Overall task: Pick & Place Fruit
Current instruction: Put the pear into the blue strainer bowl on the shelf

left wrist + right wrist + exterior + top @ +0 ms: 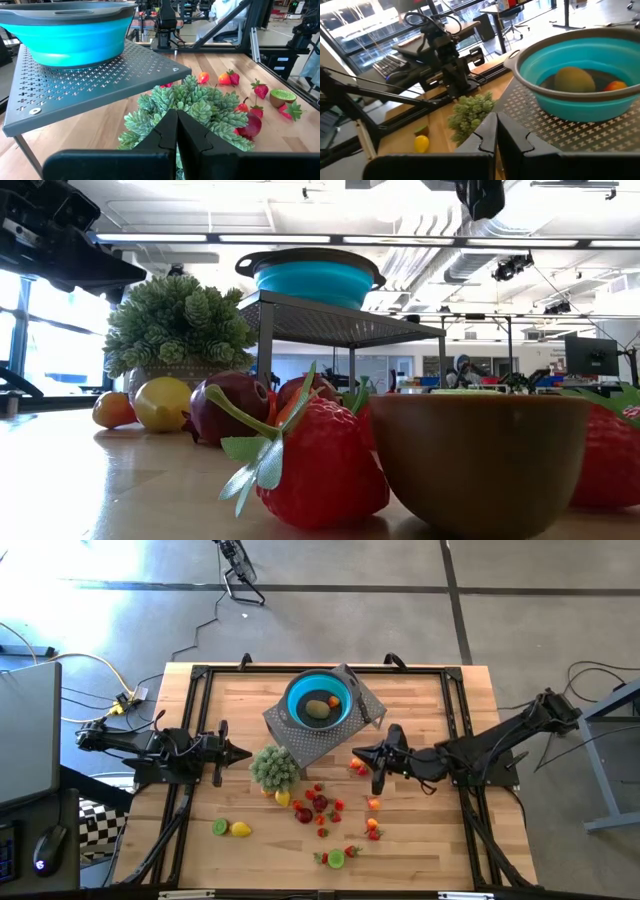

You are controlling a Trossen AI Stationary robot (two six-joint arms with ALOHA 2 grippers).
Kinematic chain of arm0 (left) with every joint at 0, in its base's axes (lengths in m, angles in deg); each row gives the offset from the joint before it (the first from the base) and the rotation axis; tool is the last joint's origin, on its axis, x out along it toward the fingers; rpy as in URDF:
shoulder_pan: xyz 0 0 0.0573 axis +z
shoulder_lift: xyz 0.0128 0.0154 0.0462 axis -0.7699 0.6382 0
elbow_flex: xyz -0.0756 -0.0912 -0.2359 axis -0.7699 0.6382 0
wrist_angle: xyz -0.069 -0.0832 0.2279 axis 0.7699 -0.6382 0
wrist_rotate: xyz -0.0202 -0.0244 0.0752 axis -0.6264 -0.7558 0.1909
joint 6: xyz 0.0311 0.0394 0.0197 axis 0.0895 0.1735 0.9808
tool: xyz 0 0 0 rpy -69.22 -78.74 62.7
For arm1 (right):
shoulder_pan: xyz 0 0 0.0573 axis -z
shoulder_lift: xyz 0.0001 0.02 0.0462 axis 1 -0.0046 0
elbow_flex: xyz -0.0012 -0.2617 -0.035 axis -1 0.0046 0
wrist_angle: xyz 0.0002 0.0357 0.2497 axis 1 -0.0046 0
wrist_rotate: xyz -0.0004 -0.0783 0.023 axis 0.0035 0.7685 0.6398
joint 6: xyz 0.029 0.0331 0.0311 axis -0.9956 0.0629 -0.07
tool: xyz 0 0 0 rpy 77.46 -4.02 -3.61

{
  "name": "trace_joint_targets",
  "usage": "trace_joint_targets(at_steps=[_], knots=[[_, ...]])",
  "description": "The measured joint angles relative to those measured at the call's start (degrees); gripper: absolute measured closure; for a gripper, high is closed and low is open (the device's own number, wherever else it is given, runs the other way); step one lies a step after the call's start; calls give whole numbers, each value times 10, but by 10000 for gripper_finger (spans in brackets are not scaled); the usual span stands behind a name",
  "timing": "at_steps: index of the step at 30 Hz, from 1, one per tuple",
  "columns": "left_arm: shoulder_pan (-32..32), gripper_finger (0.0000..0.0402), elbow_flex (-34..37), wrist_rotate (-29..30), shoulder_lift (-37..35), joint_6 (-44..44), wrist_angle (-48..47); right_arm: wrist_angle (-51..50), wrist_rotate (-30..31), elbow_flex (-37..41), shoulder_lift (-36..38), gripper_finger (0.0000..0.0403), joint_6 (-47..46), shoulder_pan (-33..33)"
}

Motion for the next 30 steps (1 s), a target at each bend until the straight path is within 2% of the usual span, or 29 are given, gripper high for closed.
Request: trace_joint_targets(at_steps=[6, 14, 18, 30], knots=[[0, 401, 0, -5, 0, -86, 0, 0, 0, 0, 0, 399, -43, -4], [0, 401, 0, -7, 0, -86, 0, -6, 9, 0, 0, 399, -78, -4], [0, 401, 0, -10, 0, -85, 0, -7, 29, 0, 0, 399, -76, -4], [0, 401, 0, -10, 0, -109, 0, -8, 25, 0, 0, 399, -41, -4]])
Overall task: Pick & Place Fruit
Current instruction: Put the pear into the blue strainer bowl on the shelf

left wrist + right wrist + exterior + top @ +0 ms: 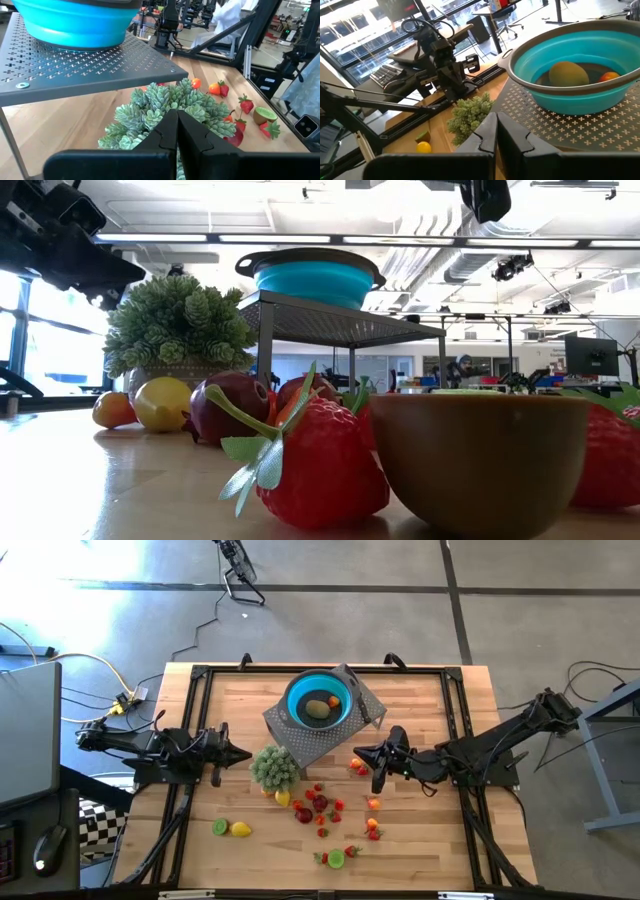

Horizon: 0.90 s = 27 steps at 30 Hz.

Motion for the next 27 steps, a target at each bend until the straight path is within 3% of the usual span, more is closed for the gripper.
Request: trace_joint_targets(at_steps=[8, 17, 25, 27], knots=[[0, 401, 0, 0, 0, 0, 0, -5, -18, 0, 0, 399, 0, 0], [0, 401, 0, 1, 0, 0, 0, -5, -114, 0, 0, 399, 85, 0], [0, 401, 0, 1, 0, -1, 0, 36, -111, 0, 0, 399, 82, 9], [0, 401, 0, 3, 0, -4, 0, 37, -88, -1, 0, 399, 81, 8]])
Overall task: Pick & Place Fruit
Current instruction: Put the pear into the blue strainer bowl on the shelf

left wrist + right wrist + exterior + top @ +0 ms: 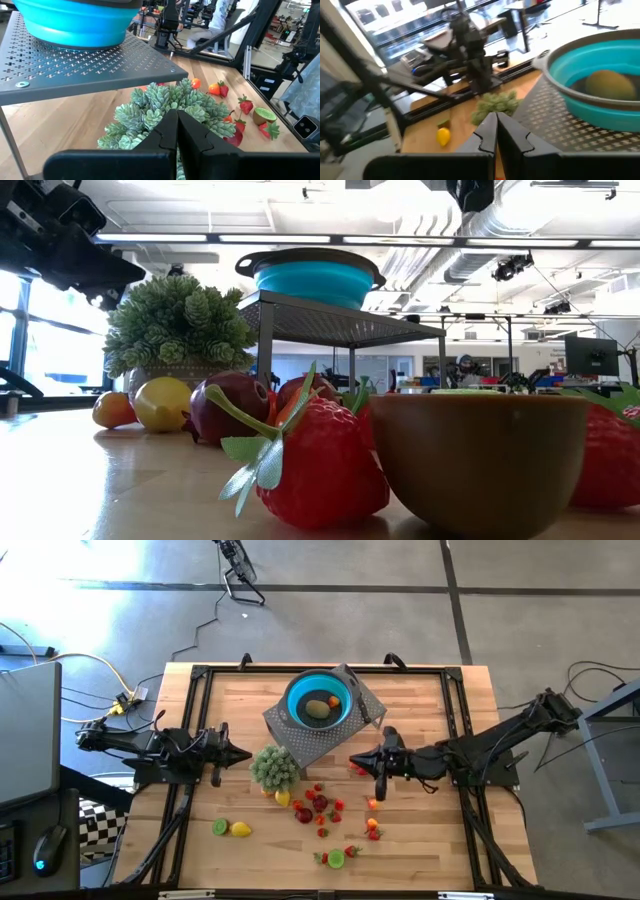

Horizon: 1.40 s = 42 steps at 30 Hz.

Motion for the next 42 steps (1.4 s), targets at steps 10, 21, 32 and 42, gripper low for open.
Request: trace_joint_targets(at_steps=[10, 21, 32, 42], knots=[[0, 401, 0, 0, 0, 0, 0, -201, 47, -57, 0, 399, -116, -4], [0, 401, 0, -1, 0, 0, 0, -491, 9, -76, -15, 399, -364, -2], [0, 401, 0, -1, 0, 0, 0, -582, -53, -76, -82, 399, -428, 13], [0, 401, 0, -1, 0, 0, 0, -575, -107, -76, -138, 361, -432, 22]])
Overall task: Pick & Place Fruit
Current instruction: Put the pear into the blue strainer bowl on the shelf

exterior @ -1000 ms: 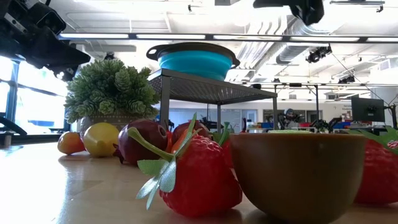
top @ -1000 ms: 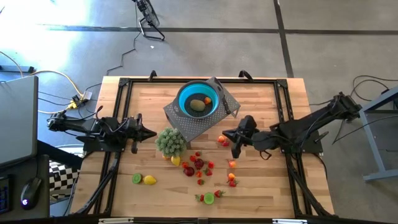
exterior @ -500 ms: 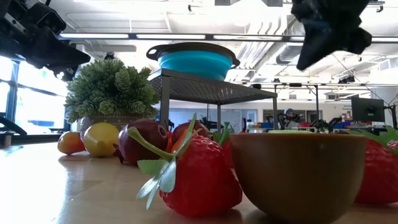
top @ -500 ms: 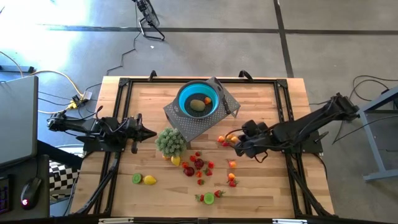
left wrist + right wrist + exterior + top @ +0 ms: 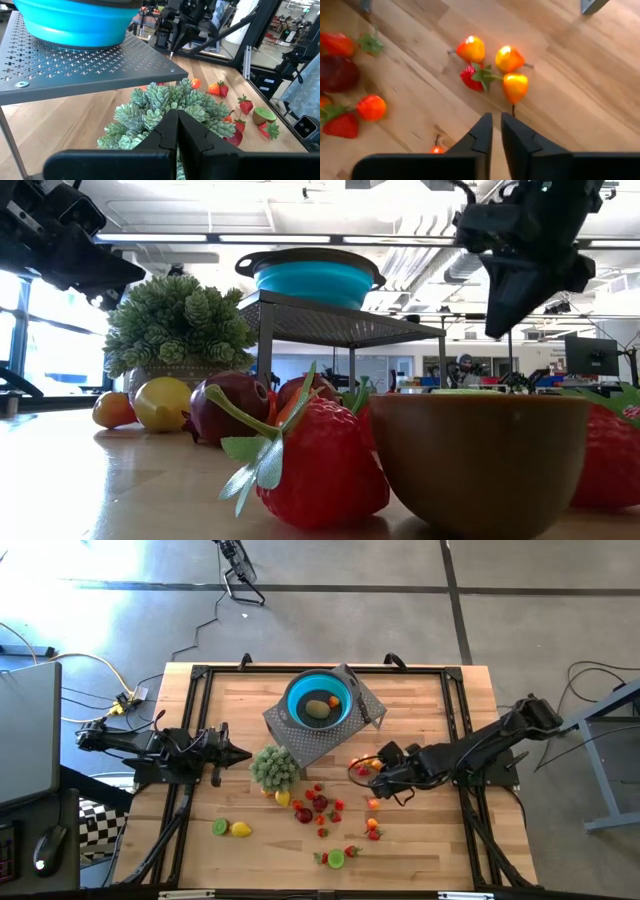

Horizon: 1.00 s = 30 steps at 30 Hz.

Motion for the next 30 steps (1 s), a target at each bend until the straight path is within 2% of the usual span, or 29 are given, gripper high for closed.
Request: trace_joint_targets(at_steps=[9, 13, 20, 30], knots=[[0, 401, 0, -2, 0, 0, -1, 0, 4, 0, -49, 239, 5, 18], [0, 401, 0, -2, 0, 0, -2, 1, -2, 0, -71, 206, 5, 22], [0, 401, 0, -2, 0, 0, -3, 4, -49, 0, -97, 209, 6, 30], [0, 401, 0, -1, 0, 0, -3, 14, -55, 0, -109, 242, 46, 43]])
